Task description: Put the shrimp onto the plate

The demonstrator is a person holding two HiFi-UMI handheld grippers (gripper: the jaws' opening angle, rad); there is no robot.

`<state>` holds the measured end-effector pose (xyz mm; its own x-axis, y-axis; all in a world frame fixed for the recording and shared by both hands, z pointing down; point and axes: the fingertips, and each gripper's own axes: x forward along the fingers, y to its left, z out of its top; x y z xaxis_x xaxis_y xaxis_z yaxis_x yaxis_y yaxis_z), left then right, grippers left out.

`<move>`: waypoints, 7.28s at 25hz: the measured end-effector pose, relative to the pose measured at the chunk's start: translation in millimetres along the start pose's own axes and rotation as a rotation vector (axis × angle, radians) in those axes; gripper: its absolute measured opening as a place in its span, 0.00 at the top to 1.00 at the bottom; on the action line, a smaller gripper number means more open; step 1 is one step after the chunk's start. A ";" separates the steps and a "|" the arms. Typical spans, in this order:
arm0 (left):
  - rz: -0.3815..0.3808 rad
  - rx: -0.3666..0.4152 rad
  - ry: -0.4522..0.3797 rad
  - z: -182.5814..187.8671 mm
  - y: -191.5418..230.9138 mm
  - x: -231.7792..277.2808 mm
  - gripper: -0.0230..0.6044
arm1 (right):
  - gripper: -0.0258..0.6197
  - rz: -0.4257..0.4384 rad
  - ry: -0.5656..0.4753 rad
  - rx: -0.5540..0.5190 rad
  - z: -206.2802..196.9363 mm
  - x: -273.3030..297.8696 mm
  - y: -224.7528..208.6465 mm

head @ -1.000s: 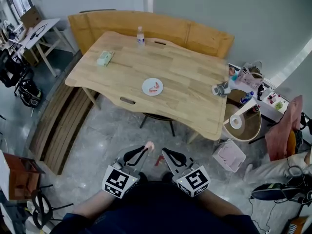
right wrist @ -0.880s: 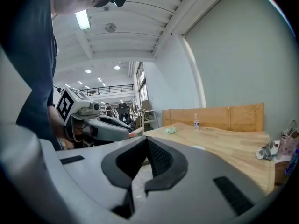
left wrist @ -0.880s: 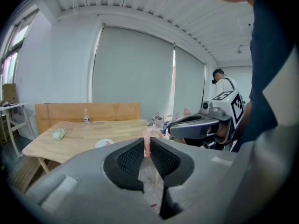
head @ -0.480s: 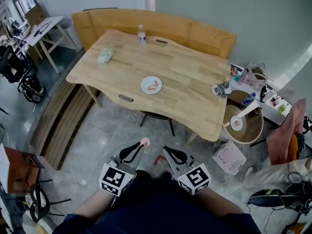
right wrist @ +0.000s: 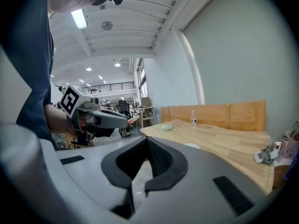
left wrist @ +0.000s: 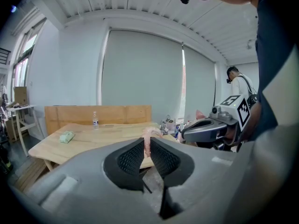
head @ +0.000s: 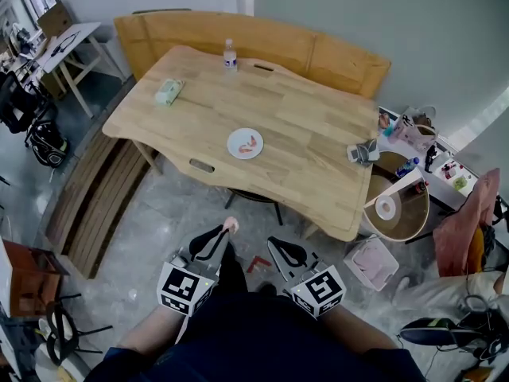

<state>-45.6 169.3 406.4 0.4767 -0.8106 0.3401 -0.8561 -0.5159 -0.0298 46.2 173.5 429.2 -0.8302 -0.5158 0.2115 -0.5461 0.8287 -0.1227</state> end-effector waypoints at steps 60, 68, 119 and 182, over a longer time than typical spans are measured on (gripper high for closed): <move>-0.084 0.043 0.214 -74.3 249.2 335.5 0.89 | 0.95 -0.120 0.099 0.132 31.2 191.4 -250.9; -0.075 0.071 0.277 -116.1 259.7 372.0 0.89 | 0.95 -0.137 0.119 0.198 10.1 181.4 -257.4; -0.102 0.159 0.438 -181.6 275.2 402.9 0.88 | 0.95 -0.167 0.172 0.211 6.7 173.6 -257.6; -0.280 0.024 -0.028 65.7 170.7 197.4 0.95 | 0.95 -0.090 0.042 -0.007 79.5 213.8 -158.4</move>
<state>-84.5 -97.0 406.7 0.6996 -0.6427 0.3123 -0.6854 -0.7271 0.0388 -53.7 -85.4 416.8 -0.7721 -0.5791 0.2617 -0.6177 0.7807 -0.0950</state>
